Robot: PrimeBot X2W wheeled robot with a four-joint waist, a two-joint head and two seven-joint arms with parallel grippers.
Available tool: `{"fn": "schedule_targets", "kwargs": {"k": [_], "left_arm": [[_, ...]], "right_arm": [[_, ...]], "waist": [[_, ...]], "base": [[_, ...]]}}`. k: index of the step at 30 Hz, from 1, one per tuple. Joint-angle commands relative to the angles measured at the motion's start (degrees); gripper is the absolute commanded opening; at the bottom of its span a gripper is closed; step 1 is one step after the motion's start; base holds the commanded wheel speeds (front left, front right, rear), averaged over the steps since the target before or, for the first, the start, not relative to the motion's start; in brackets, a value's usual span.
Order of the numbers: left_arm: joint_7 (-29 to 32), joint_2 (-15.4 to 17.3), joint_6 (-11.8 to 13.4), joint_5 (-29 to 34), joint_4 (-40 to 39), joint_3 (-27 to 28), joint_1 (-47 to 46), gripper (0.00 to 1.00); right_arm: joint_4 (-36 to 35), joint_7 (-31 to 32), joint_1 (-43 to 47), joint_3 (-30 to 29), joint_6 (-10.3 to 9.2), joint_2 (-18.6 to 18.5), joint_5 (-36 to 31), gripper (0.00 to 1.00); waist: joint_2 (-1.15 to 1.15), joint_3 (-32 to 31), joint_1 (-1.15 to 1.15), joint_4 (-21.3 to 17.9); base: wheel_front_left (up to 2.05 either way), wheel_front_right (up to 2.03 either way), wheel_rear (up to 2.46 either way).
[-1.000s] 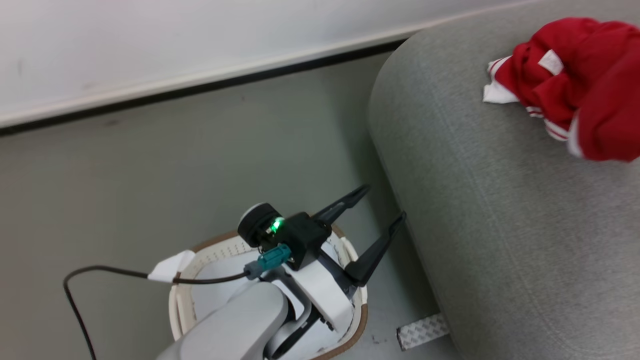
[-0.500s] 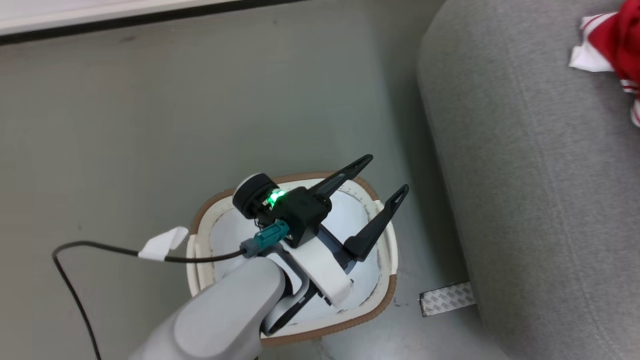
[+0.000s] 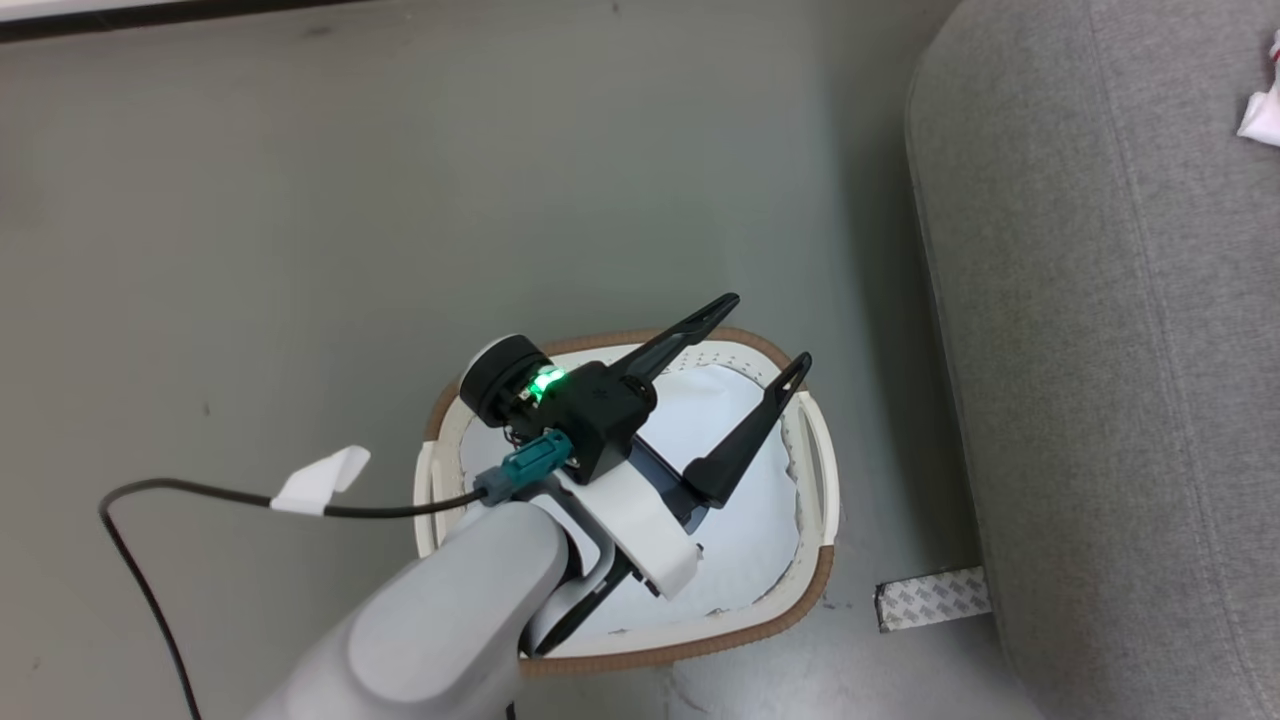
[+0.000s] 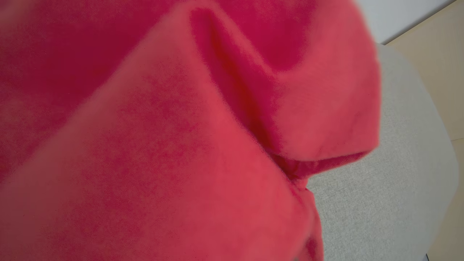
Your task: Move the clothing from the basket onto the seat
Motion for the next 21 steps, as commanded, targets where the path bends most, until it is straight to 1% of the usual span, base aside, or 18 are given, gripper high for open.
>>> {"fn": "schedule_targets", "kwargs": {"k": [1,5,11,17,21], "left_arm": [[-0.4,0.1,0.1,-0.3,0.2,0.2,-0.3,1.0],[-0.7,-0.1,0.1,-0.7,0.9,0.3,0.7,1.0],[-1.2,-0.2,0.5,-1.7,1.9,0.9,3.0,1.0],[-1.5,0.2,1.0,-2.6,2.3,2.2,6.2,1.0],[-1.5,0.9,1.8,-3.3,2.1,3.4,8.8,1.0]], "right_arm": [[-0.1,0.2,-0.9,0.7,-0.1,-0.2,0.9,1.0],[-1.3,1.3,0.4,4.2,-0.1,0.0,1.5,1.0],[-5.1,2.9,3.0,10.8,-0.1,-2.0,4.9,1.0],[-10.7,5.8,6.3,17.8,-0.1,-5.1,10.2,1.0],[-15.4,7.1,8.0,22.2,-0.1,-8.1,14.2,1.0]], "waist": [[0.0,-0.7,-0.01,-0.2],[0.0,-3.0,-0.01,-1.0],[0.0,-8.4,-0.01,-2.2],[0.0,-14.5,-0.01,-3.1],[0.0,-18.5,-0.01,-3.3]], "base": [[0.0,0.0,0.0],[0.0,0.0,0.0],[0.0,0.0,0.0],[0.0,0.0,0.0],[0.0,0.0,0.0]]}}
